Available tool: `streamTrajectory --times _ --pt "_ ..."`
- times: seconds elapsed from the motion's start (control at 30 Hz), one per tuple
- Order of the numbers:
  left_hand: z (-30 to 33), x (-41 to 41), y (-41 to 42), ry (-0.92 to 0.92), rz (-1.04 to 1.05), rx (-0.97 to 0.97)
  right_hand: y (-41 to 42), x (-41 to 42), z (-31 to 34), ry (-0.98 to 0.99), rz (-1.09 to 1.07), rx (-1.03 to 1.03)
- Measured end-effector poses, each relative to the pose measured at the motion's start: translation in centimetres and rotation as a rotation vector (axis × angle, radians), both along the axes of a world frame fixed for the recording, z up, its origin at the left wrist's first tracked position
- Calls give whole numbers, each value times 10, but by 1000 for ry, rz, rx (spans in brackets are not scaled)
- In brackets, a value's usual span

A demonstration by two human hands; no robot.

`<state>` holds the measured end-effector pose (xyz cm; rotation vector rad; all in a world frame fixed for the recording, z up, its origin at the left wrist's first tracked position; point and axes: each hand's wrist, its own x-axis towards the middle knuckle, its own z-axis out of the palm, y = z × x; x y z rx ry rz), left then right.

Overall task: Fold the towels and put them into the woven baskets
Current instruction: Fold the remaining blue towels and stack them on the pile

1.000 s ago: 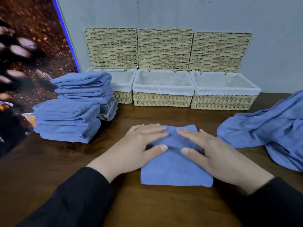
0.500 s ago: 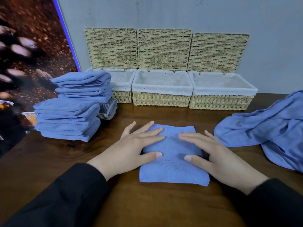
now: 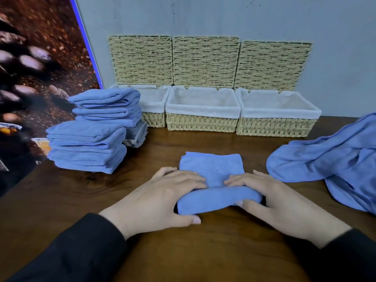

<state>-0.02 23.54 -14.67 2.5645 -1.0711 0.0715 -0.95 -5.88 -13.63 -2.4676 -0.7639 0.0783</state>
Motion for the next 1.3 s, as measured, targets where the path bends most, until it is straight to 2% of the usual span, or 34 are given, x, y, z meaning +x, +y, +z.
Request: streamTrajectory --times 0.1,0.23,0.33,0.53,0.6,0.67,0.73,0.8,0.87,0.97,1.07,1.17,1.3 --pt "0 2 0 -86 46 -110 1 -1 4 12 5 -16" --pt "7 -3 1 103 191 -311 5 -3 3 -79 -36 -54" --pt "11 -4 2 218 267 -432 9 -7 5 -92 -159 49" --pt "18 -4 -4 419 343 -675 18 -5 9 129 -250 466" --pt "15 -1 -7 430 399 -728 19 0 1 91 -297 456" --pt "7 6 -8 322 495 -651 18 5 -6 -60 -339 293" --pt "1 10 -5 109 529 -509 19 8 -9 -233 -320 166" --pt "1 10 -4 -108 418 -398 22 10 -12 -413 -260 78" --pt "3 6 -7 -220 264 -301 23 10 -18 -501 -203 10" --pt "1 0 -12 -163 119 -87 22 7 -17 -381 -106 -46" --pt "-2 0 -13 -40 145 91 15 3 -10 -126 -60 -64" --pt "0 3 -12 39 166 116 10 7 -8 22 -26 -89" --pt "-2 8 -9 108 162 43 8 14 -9 79 15 -135"
